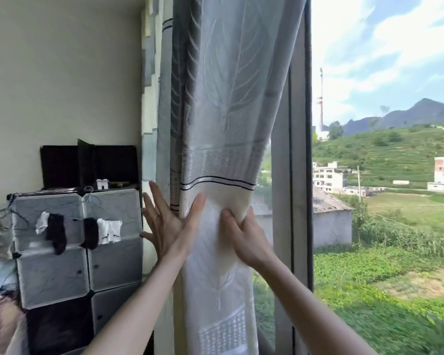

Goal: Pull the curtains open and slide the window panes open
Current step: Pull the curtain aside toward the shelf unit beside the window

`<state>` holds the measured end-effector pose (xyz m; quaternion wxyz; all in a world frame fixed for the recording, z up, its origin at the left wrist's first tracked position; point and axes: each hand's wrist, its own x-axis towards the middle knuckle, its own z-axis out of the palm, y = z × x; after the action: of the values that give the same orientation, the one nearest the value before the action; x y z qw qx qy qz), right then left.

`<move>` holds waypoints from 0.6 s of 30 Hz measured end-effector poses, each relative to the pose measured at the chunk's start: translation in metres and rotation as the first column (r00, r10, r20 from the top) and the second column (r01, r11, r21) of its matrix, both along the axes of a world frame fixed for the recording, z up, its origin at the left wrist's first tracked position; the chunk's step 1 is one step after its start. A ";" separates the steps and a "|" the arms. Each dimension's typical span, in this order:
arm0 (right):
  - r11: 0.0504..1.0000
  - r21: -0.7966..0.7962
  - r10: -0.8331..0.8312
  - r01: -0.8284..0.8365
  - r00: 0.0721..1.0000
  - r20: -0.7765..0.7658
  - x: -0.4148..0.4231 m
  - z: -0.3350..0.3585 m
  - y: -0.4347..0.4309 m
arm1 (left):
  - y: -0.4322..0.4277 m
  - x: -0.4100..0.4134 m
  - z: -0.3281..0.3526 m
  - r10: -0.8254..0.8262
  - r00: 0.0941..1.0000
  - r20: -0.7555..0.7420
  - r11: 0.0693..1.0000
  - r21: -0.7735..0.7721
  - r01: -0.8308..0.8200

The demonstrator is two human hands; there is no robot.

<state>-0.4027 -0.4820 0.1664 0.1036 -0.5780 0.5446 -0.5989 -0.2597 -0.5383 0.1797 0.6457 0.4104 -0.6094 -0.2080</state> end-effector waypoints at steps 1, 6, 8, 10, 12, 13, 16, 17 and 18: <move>1.000 0.006 0.004 -0.004 1.000 0.002 0.004 0.001 -0.019 | -0.017 0.004 0.001 -0.007 1.000 -0.001 1.000 0.014 0.007; 1.000 0.002 0.028 -0.028 0.999 0.020 0.021 0.007 -0.116 | -0.105 0.025 0.010 -0.047 0.999 0.024 0.993 0.109 0.044; 0.999 0.009 0.042 -0.042 0.998 0.043 0.027 0.009 -0.157 | -0.142 0.031 0.012 -0.058 0.998 0.041 0.990 0.132 0.052; 0.998 0.028 0.057 -0.059 0.997 0.055 0.031 0.010 -0.191 | -0.176 0.037 0.011 -0.085 0.995 0.043 0.987 0.142 0.078; 0.997 0.034 0.068 -0.070 0.996 0.053 0.033 0.008 -0.225 | -0.208 0.040 0.009 -0.104 0.994 0.023 0.986 0.130 0.100; 0.997 0.036 0.073 -0.074 0.996 0.045 0.034 0.007 -0.244 | -0.227 0.041 0.008 -0.100 0.995 0.013 0.988 0.123 0.097; 0.996 0.038 0.075 -0.076 0.997 0.025 0.035 0.006 -0.299 | -0.280 0.044 0.007 -0.094 0.996 -0.010 0.987 0.127 0.095; 0.996 0.033 0.082 -0.083 0.996 0.021 0.034 0.006 -0.316 | -0.297 0.044 0.007 -0.096 0.995 -0.014 0.987 0.131 0.097; 0.996 0.024 0.090 -0.090 0.996 0.016 0.033 0.007 -0.338 | -0.319 0.043 0.006 -0.089 0.996 -0.015 0.988 0.126 0.090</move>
<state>-0.3695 -0.8204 0.1734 0.1416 -0.5961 0.5246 -0.5911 -0.2170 -0.8575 0.1856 0.6112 0.4220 -0.6097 -0.2770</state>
